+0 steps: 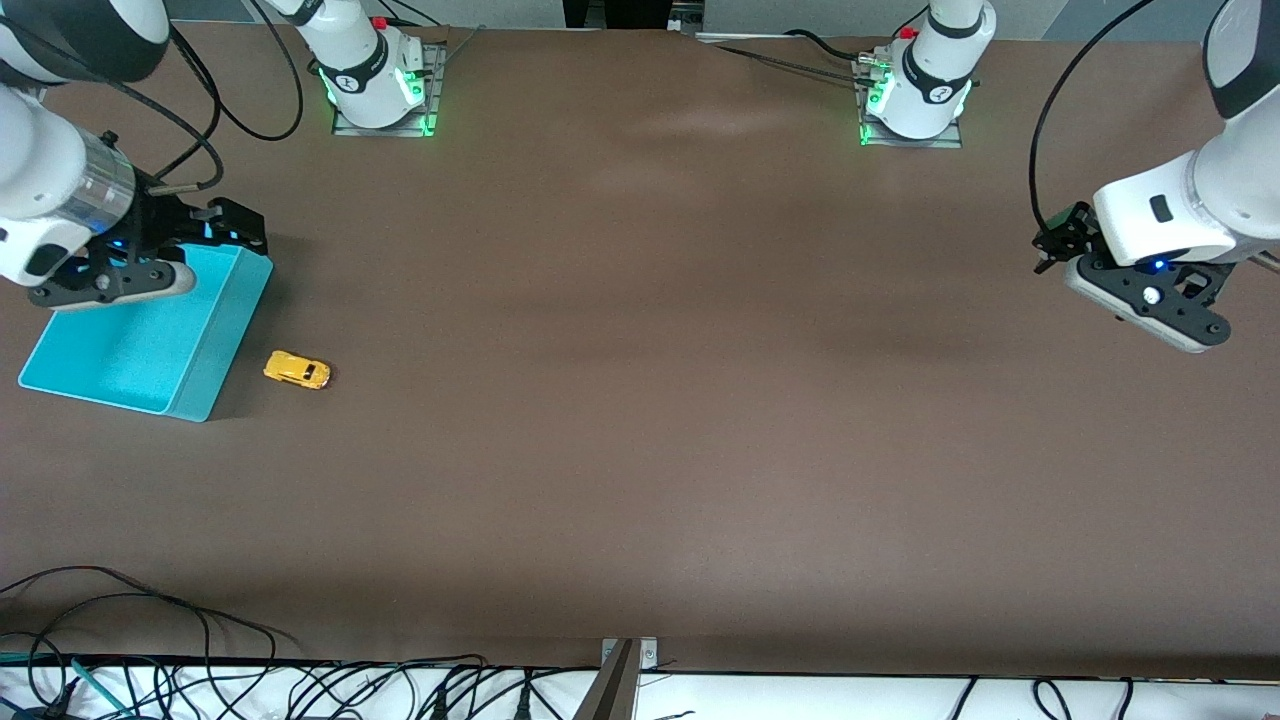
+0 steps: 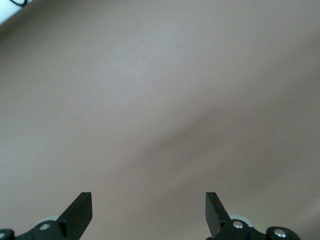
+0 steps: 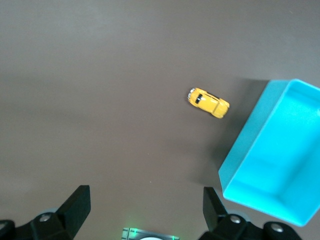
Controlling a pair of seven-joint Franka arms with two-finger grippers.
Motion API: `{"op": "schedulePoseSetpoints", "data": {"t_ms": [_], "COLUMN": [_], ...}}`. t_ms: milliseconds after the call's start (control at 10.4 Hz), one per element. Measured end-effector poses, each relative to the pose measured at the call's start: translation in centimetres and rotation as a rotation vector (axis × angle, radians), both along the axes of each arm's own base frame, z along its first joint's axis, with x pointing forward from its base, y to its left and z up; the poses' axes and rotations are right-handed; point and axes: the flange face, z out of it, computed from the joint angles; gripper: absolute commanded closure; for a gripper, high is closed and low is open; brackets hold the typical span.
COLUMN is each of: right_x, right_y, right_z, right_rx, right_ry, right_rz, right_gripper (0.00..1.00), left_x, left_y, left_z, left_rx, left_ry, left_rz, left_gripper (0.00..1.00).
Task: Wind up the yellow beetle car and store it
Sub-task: 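Raise the left gripper away while the right gripper reaches the car, then lower the right gripper onto the yellow car and close it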
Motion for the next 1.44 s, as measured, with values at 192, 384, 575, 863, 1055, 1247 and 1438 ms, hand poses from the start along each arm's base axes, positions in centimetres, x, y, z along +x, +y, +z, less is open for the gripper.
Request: {"op": "schedulePoseSetpoints", "data": {"t_ms": [192,384,575,863,1055,1247,1438], "right_x": [0.9,1.0,1.1,1.2,1.6,2.2,2.4], "right_y": [0.5,-0.3,-2.0,-4.6,-6.1,-7.6,-8.6], "right_z": [-3.2,-6.6,-10.0,-15.2,-17.9,-20.4,-22.8], "right_rx": [0.025,0.055,0.083,0.120,0.146,0.162,0.178], "right_ry": [-0.003,-0.005,-0.025,-0.038,-0.035,-0.046,-0.041], "right_rz": [0.137,0.302,0.463,0.677,0.798,0.890,0.941], "right_gripper": [0.00,0.00,0.00,0.00,0.00,0.00,0.00], "left_x": [-0.4,-1.8,-3.9,-4.8,-4.8,-4.8,-5.2], "left_y": [5.3,7.5,7.3,6.5,6.3,5.0,4.3], "left_z": [-0.7,-1.3,-0.9,-0.2,-0.2,-0.2,0.1], "left_rx": [-0.062,-0.064,-0.064,-0.065,-0.033,-0.025,-0.020], "left_ry": [0.007,-0.051,-0.086,-0.101,-0.104,-0.102,-0.068], "left_rz": [0.127,0.176,0.201,0.229,0.232,0.235,0.238], "left_gripper": [0.00,0.00,0.00,0.00,0.00,0.00,0.00]}}
